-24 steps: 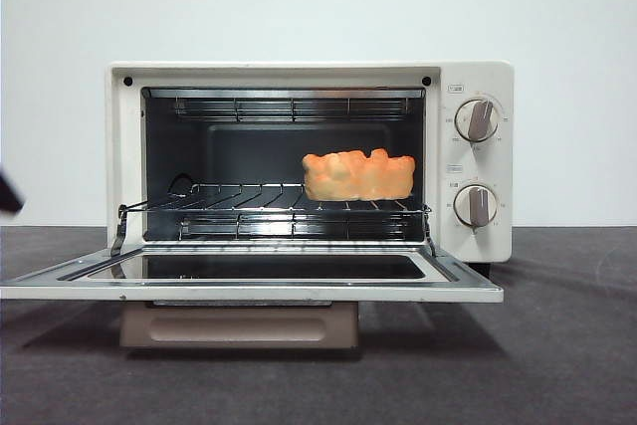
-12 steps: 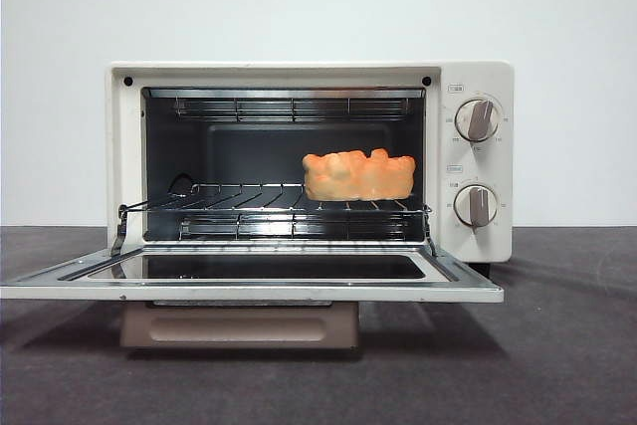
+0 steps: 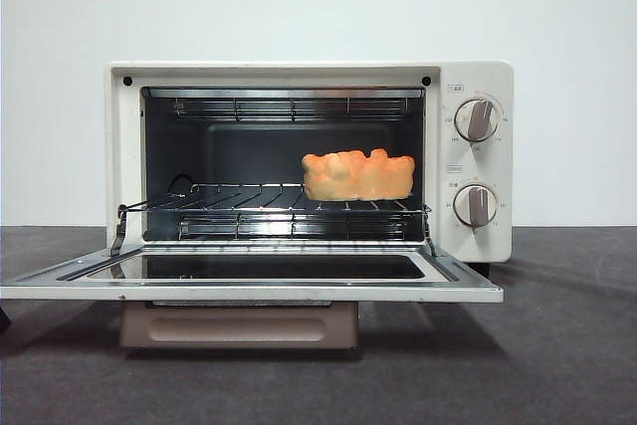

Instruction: The left arm flap open the oven, the right arm pick bread and place it into oven, the left arm flap close the oven

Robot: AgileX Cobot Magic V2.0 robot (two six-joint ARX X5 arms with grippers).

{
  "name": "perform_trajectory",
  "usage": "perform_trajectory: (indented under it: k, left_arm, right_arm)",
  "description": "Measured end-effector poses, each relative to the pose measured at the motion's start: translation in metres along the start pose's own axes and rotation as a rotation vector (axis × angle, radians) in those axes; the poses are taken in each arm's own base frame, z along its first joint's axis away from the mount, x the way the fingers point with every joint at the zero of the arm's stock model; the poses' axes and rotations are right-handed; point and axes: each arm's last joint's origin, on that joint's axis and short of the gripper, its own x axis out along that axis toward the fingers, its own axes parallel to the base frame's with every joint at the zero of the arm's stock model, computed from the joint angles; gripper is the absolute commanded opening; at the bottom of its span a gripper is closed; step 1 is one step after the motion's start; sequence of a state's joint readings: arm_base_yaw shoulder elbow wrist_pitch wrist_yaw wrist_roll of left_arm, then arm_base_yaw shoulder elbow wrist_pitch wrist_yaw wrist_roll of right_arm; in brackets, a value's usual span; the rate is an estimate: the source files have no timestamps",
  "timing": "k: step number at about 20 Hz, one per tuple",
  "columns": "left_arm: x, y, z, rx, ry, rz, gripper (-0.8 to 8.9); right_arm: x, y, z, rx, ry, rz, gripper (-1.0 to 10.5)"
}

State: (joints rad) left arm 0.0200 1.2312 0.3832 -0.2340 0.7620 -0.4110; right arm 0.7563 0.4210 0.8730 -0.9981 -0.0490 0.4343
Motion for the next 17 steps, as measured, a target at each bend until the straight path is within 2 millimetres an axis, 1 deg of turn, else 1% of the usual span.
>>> perform_trajectory:
  k: [10, 17]
  left_arm:
    - [0.0, -0.002, 0.003, -0.023, -0.016, -0.05, 0.07]
    - [-0.002, -0.011, 0.013, -0.017, -0.045, -0.201, 0.07]
  right_arm:
    - [0.0, 0.0, 0.0, 0.0, 0.0, 0.0, 4.8]
    - [0.0, 0.0, 0.0, 0.003, 0.0, 0.0, 4.8]
